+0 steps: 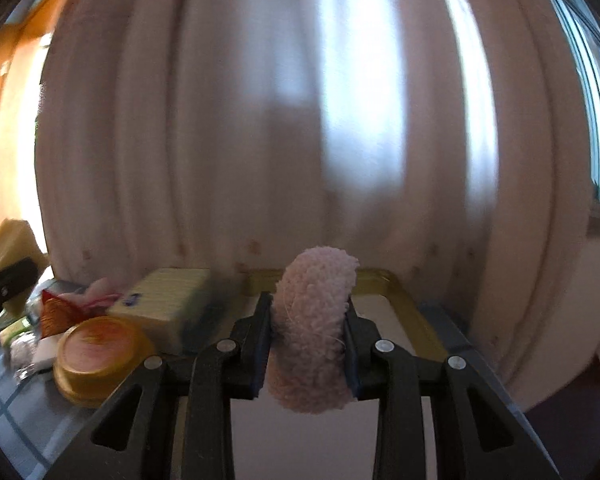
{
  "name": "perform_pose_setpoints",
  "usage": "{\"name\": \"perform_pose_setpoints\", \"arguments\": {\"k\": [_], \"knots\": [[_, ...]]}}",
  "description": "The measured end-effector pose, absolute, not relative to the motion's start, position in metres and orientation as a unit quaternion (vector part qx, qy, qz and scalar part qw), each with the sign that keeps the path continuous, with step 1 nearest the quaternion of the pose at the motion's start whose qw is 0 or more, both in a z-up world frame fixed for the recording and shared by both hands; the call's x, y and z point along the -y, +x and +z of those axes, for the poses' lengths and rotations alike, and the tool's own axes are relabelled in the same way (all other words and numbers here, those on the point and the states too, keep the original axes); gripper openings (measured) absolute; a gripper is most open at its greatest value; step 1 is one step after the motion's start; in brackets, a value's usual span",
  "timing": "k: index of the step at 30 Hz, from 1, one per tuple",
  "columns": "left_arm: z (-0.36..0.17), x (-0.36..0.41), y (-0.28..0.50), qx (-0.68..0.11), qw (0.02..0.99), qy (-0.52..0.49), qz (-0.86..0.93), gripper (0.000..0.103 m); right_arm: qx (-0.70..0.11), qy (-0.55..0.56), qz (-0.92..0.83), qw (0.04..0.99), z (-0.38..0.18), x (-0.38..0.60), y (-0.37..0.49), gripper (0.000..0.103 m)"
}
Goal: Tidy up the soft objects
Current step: 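Release the pink puff into the gold tray with the right gripper while the left holds the sponge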
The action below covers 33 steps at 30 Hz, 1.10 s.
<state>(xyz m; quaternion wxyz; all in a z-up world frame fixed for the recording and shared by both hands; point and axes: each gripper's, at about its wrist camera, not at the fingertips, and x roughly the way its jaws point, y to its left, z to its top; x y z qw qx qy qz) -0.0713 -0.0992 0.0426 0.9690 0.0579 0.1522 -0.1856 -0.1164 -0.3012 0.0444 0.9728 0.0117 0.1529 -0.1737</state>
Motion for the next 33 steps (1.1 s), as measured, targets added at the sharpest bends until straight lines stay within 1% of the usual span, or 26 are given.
{"name": "perform_pose_setpoints", "arguments": {"k": [5,9,16,26,28,30,31,33], "knots": [[0.041,0.138,-0.072,-0.155,0.962,0.070,-0.214,0.063,-0.186,0.078,-0.199,0.959,0.039,0.353,-0.120,0.033],[0.040,0.174,-0.070,-0.159,0.957,0.077,-0.231,0.063,-0.192,0.082,-0.208,0.956,0.038,0.370,-0.124,0.033],[0.034,0.215,-0.064,-0.177,0.949,0.077,-0.250,0.063,-0.206,0.102,-0.202,0.952,0.036,0.380,-0.121,0.033],[0.011,0.235,-0.062,-0.194,0.941,0.106,-0.255,0.063,-0.226,0.103,-0.196,0.949,0.030,0.379,-0.113,0.035],[0.008,0.237,-0.063,-0.191,0.942,0.116,-0.250,0.064,-0.227,0.097,-0.196,0.949,0.030,0.377,-0.112,0.039],[0.008,0.238,-0.062,-0.189,0.945,0.118,-0.240,0.067,-0.228,0.089,-0.198,0.949,0.029,0.375,-0.111,0.053],[0.007,0.237,-0.061,-0.191,0.945,0.117,-0.238,0.069,-0.227,0.084,-0.200,0.949,0.029,0.373,-0.112,0.054],[0.007,0.234,-0.057,-0.197,0.947,0.107,-0.229,0.082,-0.227,0.082,-0.210,0.948,0.029,0.373,-0.112,0.058]]}}
